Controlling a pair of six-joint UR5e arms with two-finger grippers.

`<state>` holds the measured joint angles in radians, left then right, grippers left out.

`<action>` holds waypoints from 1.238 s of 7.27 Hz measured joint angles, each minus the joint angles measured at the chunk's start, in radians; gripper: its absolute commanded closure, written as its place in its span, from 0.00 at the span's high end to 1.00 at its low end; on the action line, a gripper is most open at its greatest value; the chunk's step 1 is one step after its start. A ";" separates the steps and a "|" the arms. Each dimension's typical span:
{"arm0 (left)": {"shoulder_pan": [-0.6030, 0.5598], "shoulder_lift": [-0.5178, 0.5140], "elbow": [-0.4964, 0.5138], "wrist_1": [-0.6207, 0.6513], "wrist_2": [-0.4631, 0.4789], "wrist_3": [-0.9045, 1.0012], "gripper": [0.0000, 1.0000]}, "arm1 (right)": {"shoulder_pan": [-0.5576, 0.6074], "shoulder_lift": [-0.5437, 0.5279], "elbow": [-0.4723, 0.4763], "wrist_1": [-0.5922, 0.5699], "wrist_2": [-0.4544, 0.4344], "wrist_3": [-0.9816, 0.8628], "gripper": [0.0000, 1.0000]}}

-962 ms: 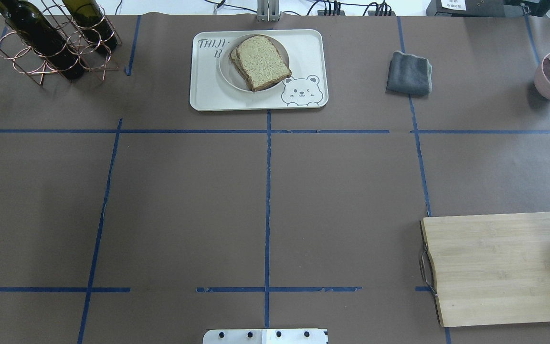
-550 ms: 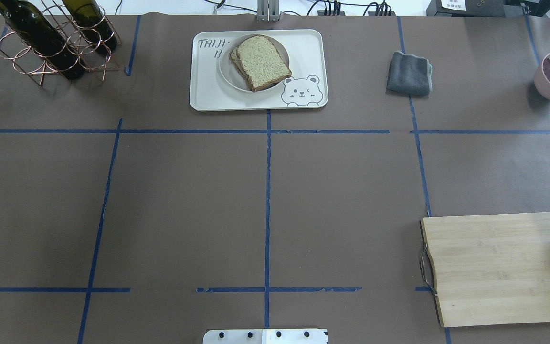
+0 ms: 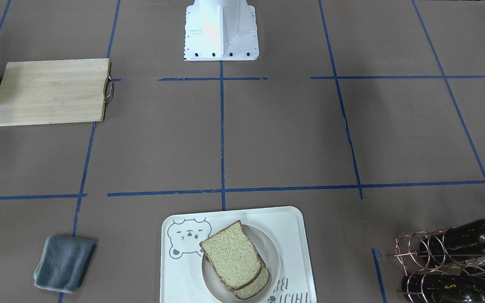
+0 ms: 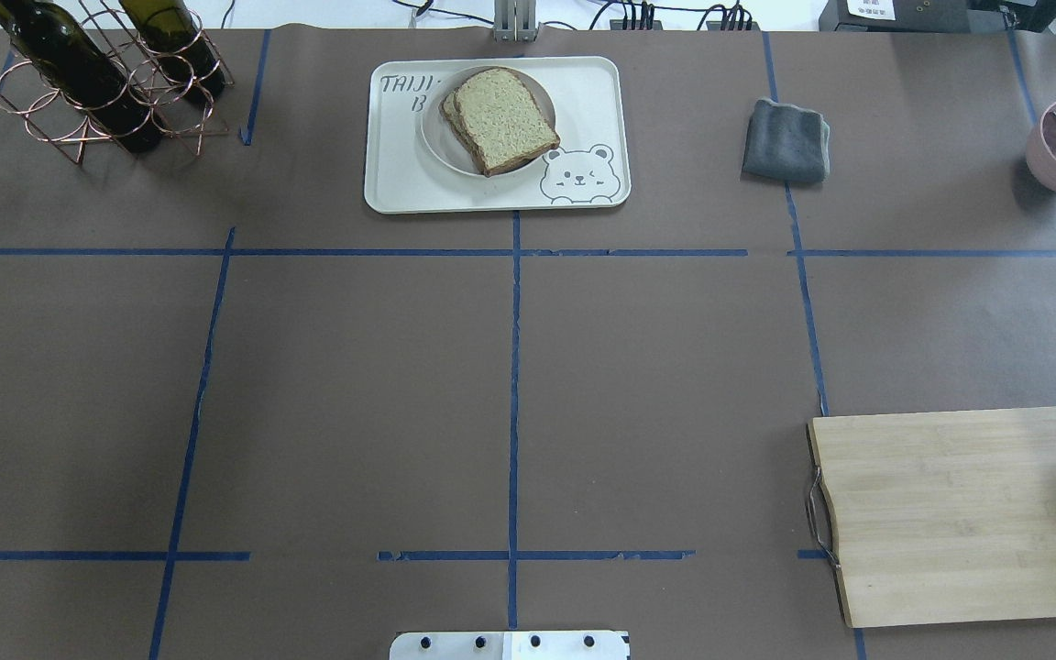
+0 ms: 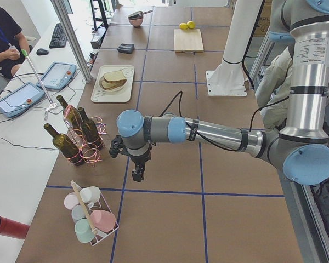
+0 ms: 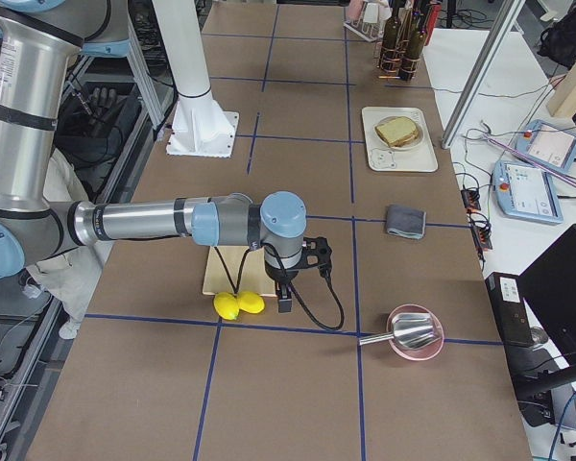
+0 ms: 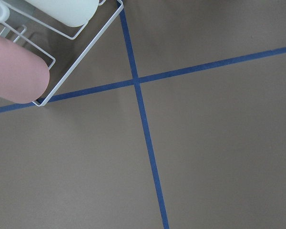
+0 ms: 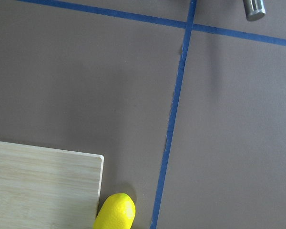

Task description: Make sandwich and place on tray

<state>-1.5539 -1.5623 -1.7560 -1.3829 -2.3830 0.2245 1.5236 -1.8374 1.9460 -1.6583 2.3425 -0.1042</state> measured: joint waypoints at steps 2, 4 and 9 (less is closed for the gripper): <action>0.000 0.022 0.014 -0.063 -0.029 -0.004 1.00 | 0.000 0.002 0.000 0.004 0.023 0.006 1.00; 0.002 0.019 0.022 -0.067 -0.026 -0.004 1.00 | 0.000 0.006 0.001 0.005 0.027 0.007 1.00; -0.001 0.068 0.031 -0.046 -0.020 -0.008 1.00 | -0.001 0.013 -0.002 0.005 0.027 0.015 1.00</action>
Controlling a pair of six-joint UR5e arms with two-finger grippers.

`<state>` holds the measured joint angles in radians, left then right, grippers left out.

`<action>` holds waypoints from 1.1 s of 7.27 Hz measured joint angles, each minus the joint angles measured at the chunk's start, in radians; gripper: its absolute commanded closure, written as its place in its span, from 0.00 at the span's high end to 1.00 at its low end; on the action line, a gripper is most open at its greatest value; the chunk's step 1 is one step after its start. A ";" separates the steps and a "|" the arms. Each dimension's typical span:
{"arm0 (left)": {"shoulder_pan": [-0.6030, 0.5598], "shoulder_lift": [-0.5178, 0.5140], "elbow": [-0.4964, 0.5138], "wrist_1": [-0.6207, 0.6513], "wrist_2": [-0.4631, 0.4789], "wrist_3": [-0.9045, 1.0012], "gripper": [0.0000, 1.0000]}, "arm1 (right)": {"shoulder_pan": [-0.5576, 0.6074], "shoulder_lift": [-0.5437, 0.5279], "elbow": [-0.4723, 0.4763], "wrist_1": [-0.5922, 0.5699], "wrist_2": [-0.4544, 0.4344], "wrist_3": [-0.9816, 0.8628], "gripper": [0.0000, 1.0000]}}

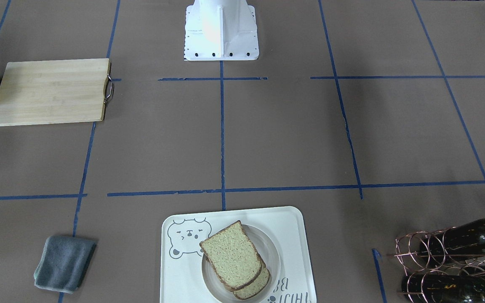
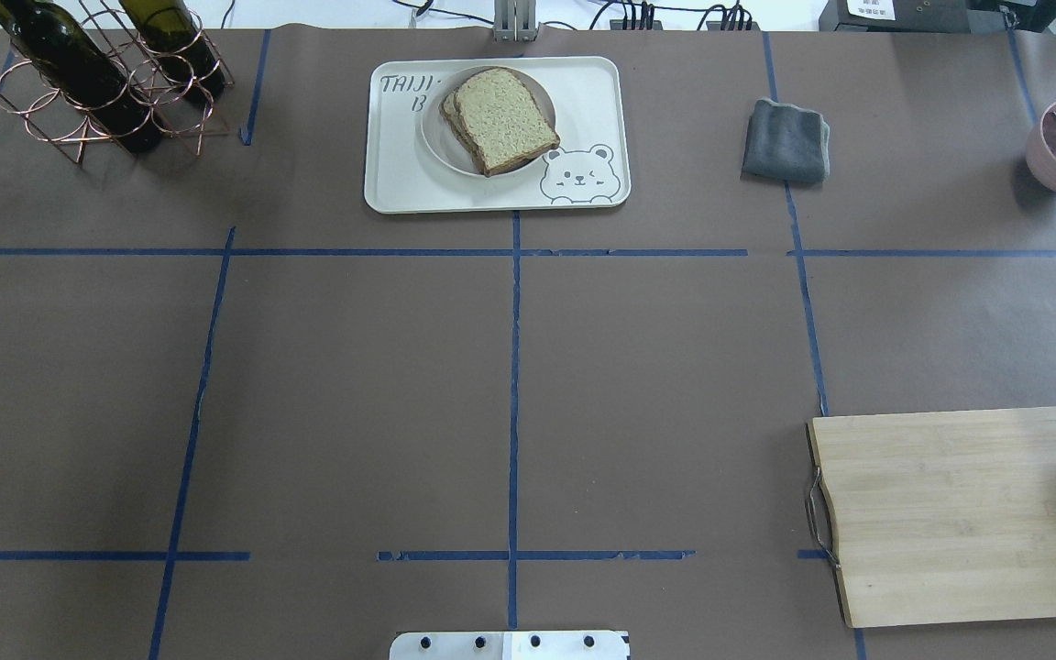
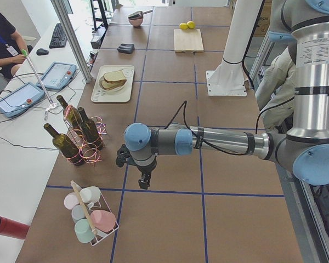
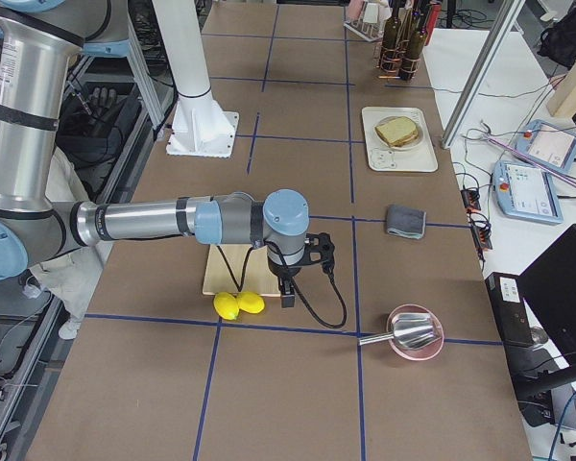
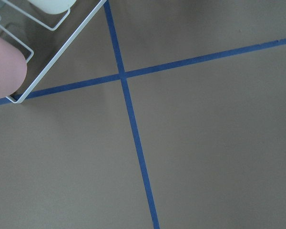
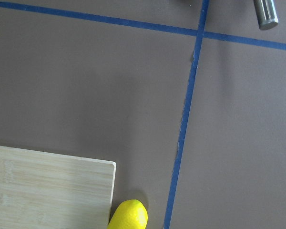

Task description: Make sandwich and place on tray

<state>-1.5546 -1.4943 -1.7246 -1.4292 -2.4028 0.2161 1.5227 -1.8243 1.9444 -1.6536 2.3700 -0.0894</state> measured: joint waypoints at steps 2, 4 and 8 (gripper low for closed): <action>-0.004 0.021 -0.003 0.001 0.005 -0.001 1.00 | 0.000 0.004 -0.001 0.000 0.001 0.002 1.00; -0.006 0.028 -0.015 0.003 0.008 -0.001 1.00 | 0.000 0.005 -0.003 0.001 0.001 0.002 1.00; -0.007 0.031 -0.020 0.016 0.008 -0.001 1.00 | 0.000 0.005 -0.005 0.000 0.003 0.002 1.00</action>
